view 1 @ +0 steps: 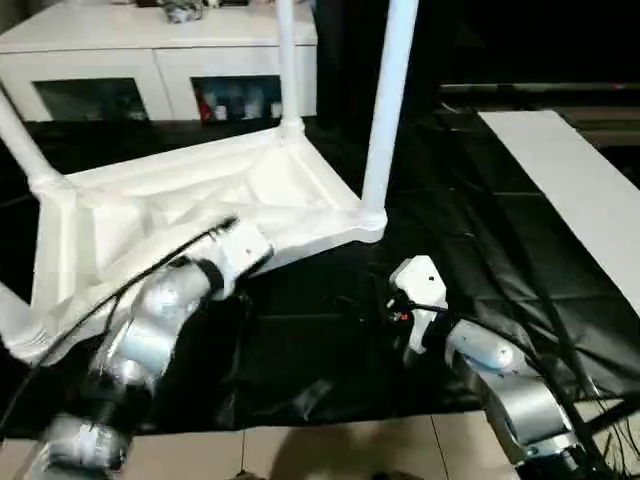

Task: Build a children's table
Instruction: Rotate leg to tighten, then rotate table base

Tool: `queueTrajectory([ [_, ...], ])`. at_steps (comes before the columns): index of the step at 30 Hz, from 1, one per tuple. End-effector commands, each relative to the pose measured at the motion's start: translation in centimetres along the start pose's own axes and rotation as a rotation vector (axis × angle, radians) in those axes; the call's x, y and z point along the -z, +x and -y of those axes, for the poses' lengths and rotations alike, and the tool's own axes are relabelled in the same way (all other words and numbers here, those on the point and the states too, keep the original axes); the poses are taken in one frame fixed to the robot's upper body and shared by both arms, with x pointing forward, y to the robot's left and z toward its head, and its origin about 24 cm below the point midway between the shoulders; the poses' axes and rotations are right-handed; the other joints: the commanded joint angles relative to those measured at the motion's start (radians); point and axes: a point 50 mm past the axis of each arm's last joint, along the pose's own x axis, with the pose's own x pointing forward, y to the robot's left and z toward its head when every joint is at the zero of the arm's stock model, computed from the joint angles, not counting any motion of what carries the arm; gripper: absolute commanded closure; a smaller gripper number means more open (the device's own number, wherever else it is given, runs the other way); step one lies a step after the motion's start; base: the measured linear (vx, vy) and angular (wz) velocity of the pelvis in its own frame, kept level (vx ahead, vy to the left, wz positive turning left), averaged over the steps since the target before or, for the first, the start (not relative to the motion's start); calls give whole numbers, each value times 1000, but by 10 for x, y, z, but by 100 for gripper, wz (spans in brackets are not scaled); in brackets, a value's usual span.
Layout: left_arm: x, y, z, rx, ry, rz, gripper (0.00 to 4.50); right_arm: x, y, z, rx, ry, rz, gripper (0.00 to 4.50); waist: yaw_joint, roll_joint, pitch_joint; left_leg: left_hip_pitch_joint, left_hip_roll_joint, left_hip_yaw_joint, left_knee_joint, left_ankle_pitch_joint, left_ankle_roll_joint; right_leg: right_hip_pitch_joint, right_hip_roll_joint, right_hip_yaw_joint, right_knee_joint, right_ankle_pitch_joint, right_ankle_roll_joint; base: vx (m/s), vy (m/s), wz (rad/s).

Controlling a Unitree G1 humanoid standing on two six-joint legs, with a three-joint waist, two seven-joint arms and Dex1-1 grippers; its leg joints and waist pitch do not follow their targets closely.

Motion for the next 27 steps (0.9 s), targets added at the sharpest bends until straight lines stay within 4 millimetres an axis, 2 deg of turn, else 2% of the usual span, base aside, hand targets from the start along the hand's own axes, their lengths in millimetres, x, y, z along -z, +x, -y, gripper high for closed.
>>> queueTrajectory([
  [1, -5, -10, -4, -72, -64, 91, 324, -4, 0, 0, 18, -12, 26, 77, 0, 2, -56, 12, 40, -29, -88, -489, -8, 22, -47, 22, -93, -553, -82, 0, 0, 0],
  [2, -3, -24, -1, -118, -138, 161, 305, -4, 0, -1, 20, -9, 31, 77, 1, 3, -60, 14, 41, -28, -86, -484, -7, 22, -47, 25, -88, -531, -89, 0, 0, 0],
  [3, -2, -33, 1, -154, -182, 205, 305, -4, 0, -1, 21, -6, 33, 77, -4, 1, -57, 0, 45, -29, -92, -476, -4, 30, -50, 27, -81, -494, -109, 0, 0, 0],
  [4, -1, -36, 1, -172, -191, 220, 294, -4, 0, -2, 20, -5, 34, 77, -3, 2, -58, 3, 44, -26, -92, -479, -1, 26, -45, 28, -83, -490, -107, 0, 0, 0],
  [5, 0, -53, 1, -261, -238, 298, 285, -4, 0, -3, 18, 1, 37, 77, 2, 3, -63, 16, 43, -21, -86, -477, 3, 16, -40, 33, -81, -450, -115, 0, 0, 0],
  [6, 1, -66, 0, -350, -213, 344, 277, -3, 0, -4, 16, 3, 39, 77, 2, 2, -64, 11, 45, -21, -86, -459, 6, 21, -43, 35, -78, -418, -127, 0, 0, 0],
  [7, 1, -79, -1, -436, -184, 383, 269, -3, 0, -5, 14, 6, 41, 77, 2, 1, -60, -4, 47, -21, -91, -435, 14, 30, -41, 35, -73, -381, -132, 0, 0, 0],
  [8, 2, -84, -1, -469, -173, 395, 262, -3, 0, -6, 13, 7, 42, 77, 4, 1, -62, -1, 46, -20, -89, -434, 20, 27, -38, 33, -73, -378, -130, 0, 0, 0],
  [9, 5, -105, -2, -638, -143, 407, 254, -2, 0, -7, 10, 9, 42, 77, 8, 3, -64, 8, 48, -15, -84, -423, 23, 22, -34, 38, -71, -347, -131, 0, 0, 0],
  [10, 5, -107, -2, -658, -140, 406, 243, -2, 0, -7, 10, 9, 42, 77, 8, 2, -64, 8, 51, -14, -84, -418, 24, 24, -33, 39, -69, -324, -135, 0, 0, 0],
  [11, 7, -115, -2, -718, -135, 398, 232, -2, 1, -7, 9, 9, 43, 77, 11, 0, -60, 4, 50, -12, -86, -415, 25, 26, -33, 39, -69, -331, -133, 0, 0, 0],
  [12, 11, -124, -2, -791, -142, 375, 224, -2, 1, -7, 9, 11, 43, 77, 11, 3, -60, 6, 52, -12, -86, -418, 22, 26, -33, 40, -67, -333, -132, 0, 0, 0],
  [14, 18, -139, -2, -902, -154, 332, 209, -1, 1, -8, 9, 12, 46, 77, 16, 0, -60, 12, 52, -9, -84, -426, 17, 20, -31, 42, -71, -357, -123, 0, 0, 0],
  [15, 25, -151, -1, -998, -167, 286, 198, -1, 0, -8, 11, 13, 46, 77, 17, -1, -56, 7, 50, -11, -86, -431, 12, 24, -32, 41, -72, -385, -109, 0, 0, 0],
  [16, 31, -160, -1, -1083, -196, 247, 179, -1, 0, -7, 12, 14, 47, 77, 17, 0, -56, 6, 51, -12, -87, -435, 9, 24, -32, 41, -72, -393, -103, 0, 0, 0],
  [17, 34, -168, 0, -1146, -213, 219, 179, -1, 0, -8, 9, 18, 48, 77, 14, -6, -54, 2, 50, -14, -88, -445, 4, 27, -34, 38, -75, -422, -90, 0, 0, 0],
  [18, 35, -169, 0, -1158, -216, 216, 174, -1, 0, -8, 9, 18, 48, 77, 15, -5, -54, 3, 50, -15, -88, -451, 1, 25, -34, 38, -76, -439, -83, 0, 0, 0],
  [20, 39, -180, 0, -1244, -223, 190, 164, 0, 0, -8, 0, 19, 46, 77, 13, -4, -50, 8, 45, -19, -86, -494, -5, 15, -32, 35, -90, -525, -45, 0, 0, 0],
  [21, 41, -185, -1, -1292, -217, 178, 150, 0, 0, -8, -14, 22, 46, 77, 9, -25, -50, 9, 43, -19, -83, -507, -4, 12, -31, 32, -97, -566, -21, 0, 0, 0],
  [22, 42, -189, -1, -1325, -217, 168, 136, 0, 0, -9, -26, 22, 48, 77, 12, -16, -50, 11, 42, -22, -84, -513, -7, 11, -33, 31, -94, -581, -17, 0, 0, 0],
  [23, 42, -189, -1, -1325, -217, 168, 130, 0, 0, -9, -26, 22, 48, 77, 10, -13, -47, 13, 42, -24, -84, -527, -10, 7, -32, 29, -102, -609, -4, 0, 0, 0],
  [24, 43, -192, -1, -1356, -216, 160, 130, -1, 0, -10, -43, 22, 48, 77, 7, -23, -46, 14, 42, -26, -83, -544, -14, 5, -30, 25, -108, -635, 10, 0, 0, 0],
  [26, 44, -195, -1, -1390, -225, 155, 117, -1, 0, -11, -64, 21, 47, 77, 5, -20, -45, 16, 41, -30, -83, -564, -21, 5, -31, 21, -110, -660, 23, 0, 0, 0],
  [27, 44, -194, -2, -1389, -224, 158, 93, -1, 1, -11, -65, 20, 47, 77, 4, -19, -45, 17, 41, -32, -84, -571, -23, 5, -31, 19, -113, -664, 26, 0, 0, 0],
])
